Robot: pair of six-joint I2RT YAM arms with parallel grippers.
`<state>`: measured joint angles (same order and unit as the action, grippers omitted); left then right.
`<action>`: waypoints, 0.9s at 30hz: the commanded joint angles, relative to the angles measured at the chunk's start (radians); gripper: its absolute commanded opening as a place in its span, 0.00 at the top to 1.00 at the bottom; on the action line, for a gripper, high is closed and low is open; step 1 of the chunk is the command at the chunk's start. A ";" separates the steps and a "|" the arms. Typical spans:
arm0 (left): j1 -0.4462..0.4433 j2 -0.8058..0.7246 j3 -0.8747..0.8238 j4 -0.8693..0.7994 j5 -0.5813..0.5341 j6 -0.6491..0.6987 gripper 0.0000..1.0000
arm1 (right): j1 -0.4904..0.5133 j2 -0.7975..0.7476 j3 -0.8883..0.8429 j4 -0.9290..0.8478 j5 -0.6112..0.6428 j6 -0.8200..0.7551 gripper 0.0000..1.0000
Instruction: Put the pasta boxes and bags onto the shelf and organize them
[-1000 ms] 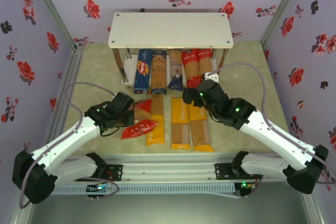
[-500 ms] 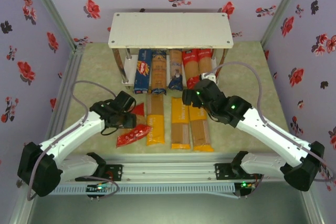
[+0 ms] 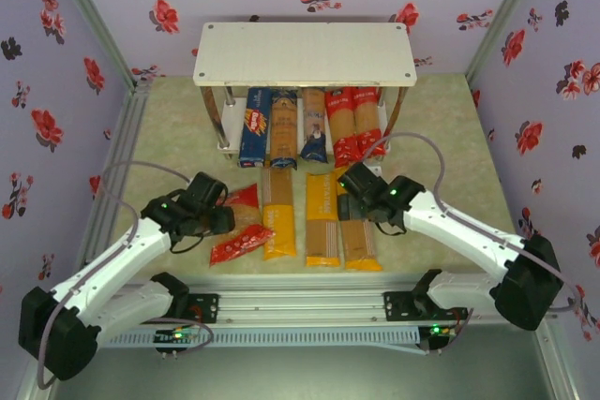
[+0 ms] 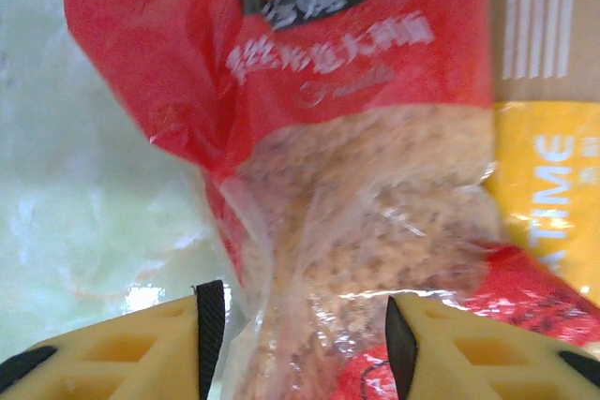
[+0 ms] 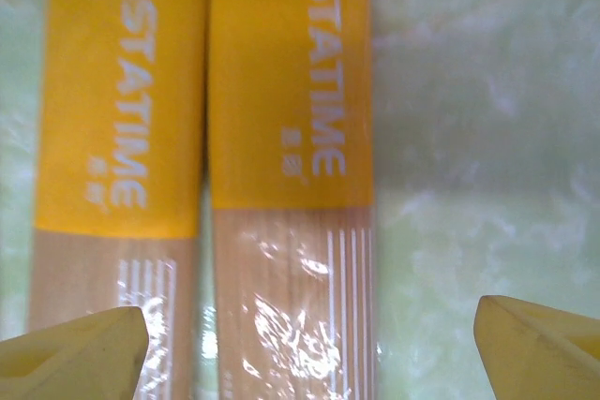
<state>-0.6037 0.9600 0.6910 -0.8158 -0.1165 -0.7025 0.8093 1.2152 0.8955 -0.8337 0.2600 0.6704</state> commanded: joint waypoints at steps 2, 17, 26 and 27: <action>0.012 -0.011 -0.031 0.014 0.016 -0.041 0.48 | -0.006 0.007 -0.067 -0.006 -0.074 0.058 0.09; 0.114 0.047 -0.143 0.163 0.018 -0.031 0.38 | -0.010 0.090 -0.118 0.077 -0.109 0.064 0.08; 0.250 0.066 -0.052 0.159 0.017 0.115 0.36 | -0.033 0.175 -0.138 0.127 -0.135 0.064 0.08; 0.267 0.078 -0.045 0.160 0.023 0.127 0.36 | -0.034 0.181 -0.139 0.127 -0.138 0.064 0.08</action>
<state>-0.3767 1.0153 0.6041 -0.6800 -0.0761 -0.6468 0.7830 1.3830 0.7673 -0.7250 0.1406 0.7185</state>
